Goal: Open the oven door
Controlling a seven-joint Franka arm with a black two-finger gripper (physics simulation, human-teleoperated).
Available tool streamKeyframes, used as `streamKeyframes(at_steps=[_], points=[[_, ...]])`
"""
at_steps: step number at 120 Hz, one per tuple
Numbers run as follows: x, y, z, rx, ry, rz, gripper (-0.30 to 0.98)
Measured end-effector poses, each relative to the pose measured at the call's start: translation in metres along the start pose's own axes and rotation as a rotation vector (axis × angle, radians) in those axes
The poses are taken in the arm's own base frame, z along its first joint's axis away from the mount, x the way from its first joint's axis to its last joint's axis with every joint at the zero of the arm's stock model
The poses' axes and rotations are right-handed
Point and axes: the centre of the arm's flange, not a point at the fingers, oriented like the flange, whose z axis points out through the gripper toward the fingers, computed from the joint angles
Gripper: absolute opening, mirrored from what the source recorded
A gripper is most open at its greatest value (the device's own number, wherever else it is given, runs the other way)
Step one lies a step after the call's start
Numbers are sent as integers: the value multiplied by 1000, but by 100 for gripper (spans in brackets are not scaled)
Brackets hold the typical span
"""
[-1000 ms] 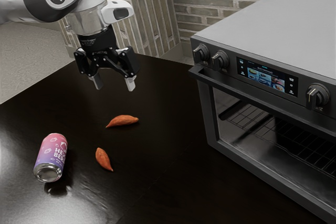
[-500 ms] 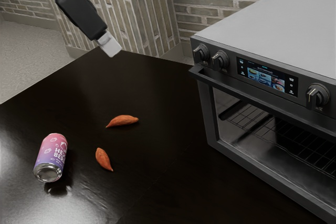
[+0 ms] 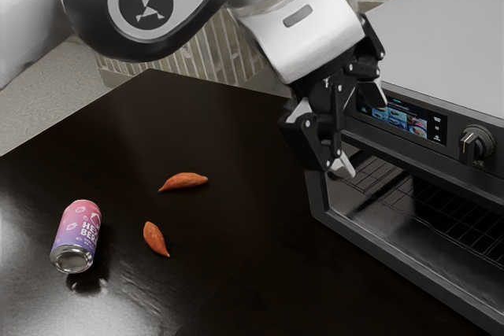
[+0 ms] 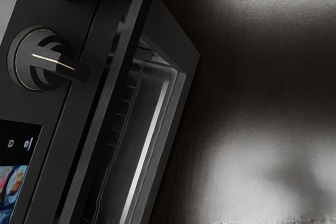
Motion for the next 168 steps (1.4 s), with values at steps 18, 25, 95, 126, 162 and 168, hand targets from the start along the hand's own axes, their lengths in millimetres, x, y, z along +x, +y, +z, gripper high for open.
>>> streamKeyframes(at_steps=[18, 25, 95, 126, 162, 168], points=[[-13, -23, 35, -20, -10, 98, 68], [-18, -30, 43, -22, -14, 128, 68], [-12, -18, 89, -36, -78, 410, 68], [-12, -20, 107, 29, -61, 452, 69], [-10, -19, 125, 66, -39, 485, 69], [-9, -19, 125, 73, -36, 489, 69]])
